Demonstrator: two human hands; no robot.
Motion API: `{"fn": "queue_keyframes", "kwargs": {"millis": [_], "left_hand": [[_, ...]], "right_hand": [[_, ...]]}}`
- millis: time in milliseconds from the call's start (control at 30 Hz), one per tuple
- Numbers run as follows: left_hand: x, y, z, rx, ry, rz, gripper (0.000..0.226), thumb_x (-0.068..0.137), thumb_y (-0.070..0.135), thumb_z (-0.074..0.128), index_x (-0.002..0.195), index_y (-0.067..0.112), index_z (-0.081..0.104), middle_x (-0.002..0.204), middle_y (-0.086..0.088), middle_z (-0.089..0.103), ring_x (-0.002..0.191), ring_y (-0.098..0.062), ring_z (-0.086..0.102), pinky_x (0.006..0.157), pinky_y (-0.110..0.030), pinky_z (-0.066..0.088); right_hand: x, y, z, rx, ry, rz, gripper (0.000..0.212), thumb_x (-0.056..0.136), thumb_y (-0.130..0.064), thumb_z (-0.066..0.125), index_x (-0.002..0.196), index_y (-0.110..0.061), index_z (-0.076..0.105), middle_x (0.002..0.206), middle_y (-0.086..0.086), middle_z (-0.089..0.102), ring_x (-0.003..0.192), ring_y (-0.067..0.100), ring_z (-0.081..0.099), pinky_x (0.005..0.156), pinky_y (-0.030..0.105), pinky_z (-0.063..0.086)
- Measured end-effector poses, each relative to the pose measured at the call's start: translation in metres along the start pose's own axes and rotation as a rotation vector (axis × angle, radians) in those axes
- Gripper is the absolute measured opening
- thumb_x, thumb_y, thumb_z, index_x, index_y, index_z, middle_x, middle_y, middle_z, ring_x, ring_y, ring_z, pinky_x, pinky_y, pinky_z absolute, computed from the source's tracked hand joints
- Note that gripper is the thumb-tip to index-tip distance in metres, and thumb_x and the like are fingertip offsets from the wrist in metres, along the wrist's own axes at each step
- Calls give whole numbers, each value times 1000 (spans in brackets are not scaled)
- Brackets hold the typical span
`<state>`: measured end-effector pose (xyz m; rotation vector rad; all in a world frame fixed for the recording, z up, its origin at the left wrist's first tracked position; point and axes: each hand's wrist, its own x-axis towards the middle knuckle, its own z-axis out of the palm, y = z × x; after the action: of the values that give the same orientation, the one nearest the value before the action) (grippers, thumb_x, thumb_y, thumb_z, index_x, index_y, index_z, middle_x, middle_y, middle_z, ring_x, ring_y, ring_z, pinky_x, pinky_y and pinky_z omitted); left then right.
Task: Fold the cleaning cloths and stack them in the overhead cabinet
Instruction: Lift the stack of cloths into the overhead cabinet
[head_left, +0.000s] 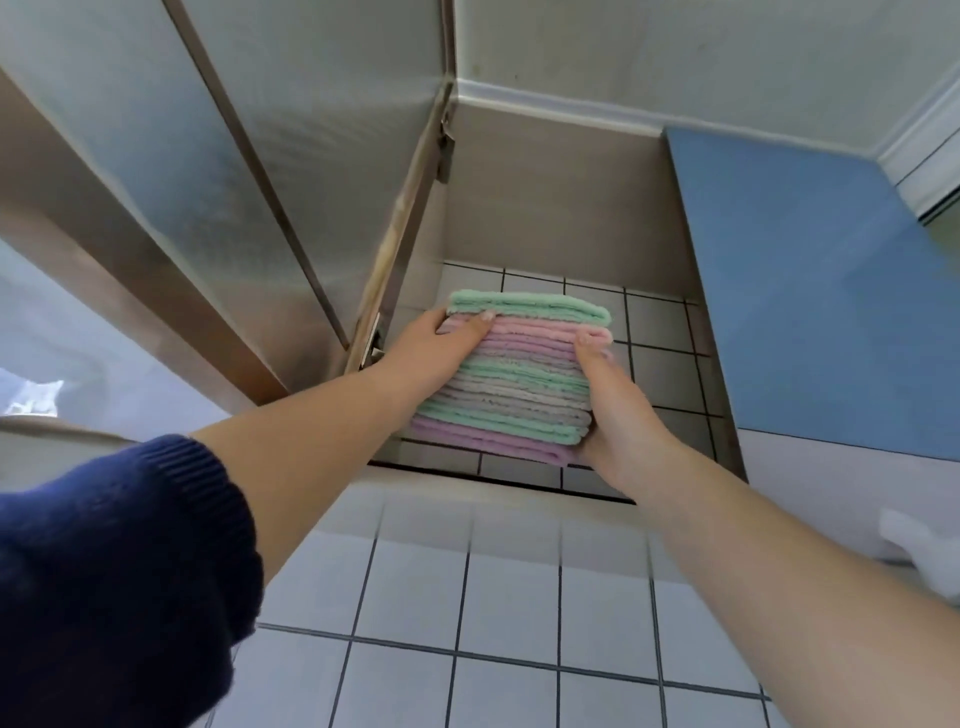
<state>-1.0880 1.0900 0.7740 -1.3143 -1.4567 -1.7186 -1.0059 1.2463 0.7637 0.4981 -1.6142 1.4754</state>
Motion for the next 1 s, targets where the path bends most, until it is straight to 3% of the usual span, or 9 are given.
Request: {"fn": "queue_keyframes", "kwargs": {"millis": [133, 300, 533, 600, 700, 800, 867, 933, 1000], "left_hand": [[14, -25, 4, 17, 92, -29, 55, 86, 57, 51, 128, 22, 48, 118, 0, 58, 102, -18, 58, 85, -31, 47], [30, -60, 6, 182, 126, -61, 59, 87, 55, 50, 133, 18, 47, 128, -3, 57, 114, -25, 55, 101, -41, 44], [49, -81, 8, 339, 175, -165, 58, 94, 51, 38, 130, 6, 48, 127, -11, 56, 114, -31, 53, 94, -32, 42], [52, -80, 8, 364, 157, -163, 57, 94, 49, 40, 130, 5, 47, 126, -9, 55, 115, -31, 52, 92, -30, 41], [60, -90, 8, 407, 98, -157, 72, 81, 61, 40, 134, 12, 46, 132, -9, 54, 117, -27, 52, 101, -34, 41], [60, -88, 8, 449, 74, -281, 69, 90, 58, 38, 137, 8, 42, 138, -14, 48, 124, -30, 47, 100, -30, 36], [58, -87, 9, 471, 57, -359, 70, 93, 56, 36, 141, 5, 37, 144, -16, 40, 130, -31, 41, 104, -30, 32], [54, -85, 8, 545, 38, -362, 68, 95, 54, 33, 142, 4, 35, 146, -16, 38, 132, -30, 38, 106, -30, 30], [48, -76, 7, 598, 15, -330, 58, 98, 43, 35, 139, 1, 39, 142, -17, 42, 130, -30, 40, 103, -30, 33]], "right_hand": [[35, 20, 0, 93, 42, 100, 42, 89, -56, 48, 118, -26, 56, 110, 7, 69, 93, 29, 69, 75, 47, 57], [66, 53, 7, 108, 29, 212, 45, 90, -51, 50, 120, -18, 58, 108, 13, 69, 93, 29, 69, 78, 44, 56], [90, 62, 15, 73, -64, 286, 39, 92, -45, 52, 114, -14, 58, 103, 16, 70, 92, 31, 69, 81, 41, 55], [95, 63, 18, 29, -72, 305, 39, 91, -41, 54, 117, -12, 57, 105, 17, 70, 91, 32, 69, 85, 43, 55], [92, 73, 24, -205, -182, 390, 37, 91, -30, 55, 121, -10, 56, 106, 17, 70, 93, 27, 70, 91, 42, 53], [83, 78, 25, -450, -246, 408, 23, 93, -23, 54, 112, -11, 61, 107, 10, 70, 97, 21, 67, 95, 37, 50], [78, 75, 21, -469, -252, 403, 10, 93, -19, 54, 100, -15, 60, 104, 7, 69, 93, 20, 66, 91, 34, 52], [77, 73, 19, -517, -213, 378, 10, 92, -17, 56, 101, -16, 58, 103, 7, 68, 90, 20, 66, 84, 32, 54], [76, 72, 18, -549, -178, 348, 18, 90, -14, 56, 109, -15, 56, 93, 4, 66, 78, 17, 64, 64, 27, 52]]}}
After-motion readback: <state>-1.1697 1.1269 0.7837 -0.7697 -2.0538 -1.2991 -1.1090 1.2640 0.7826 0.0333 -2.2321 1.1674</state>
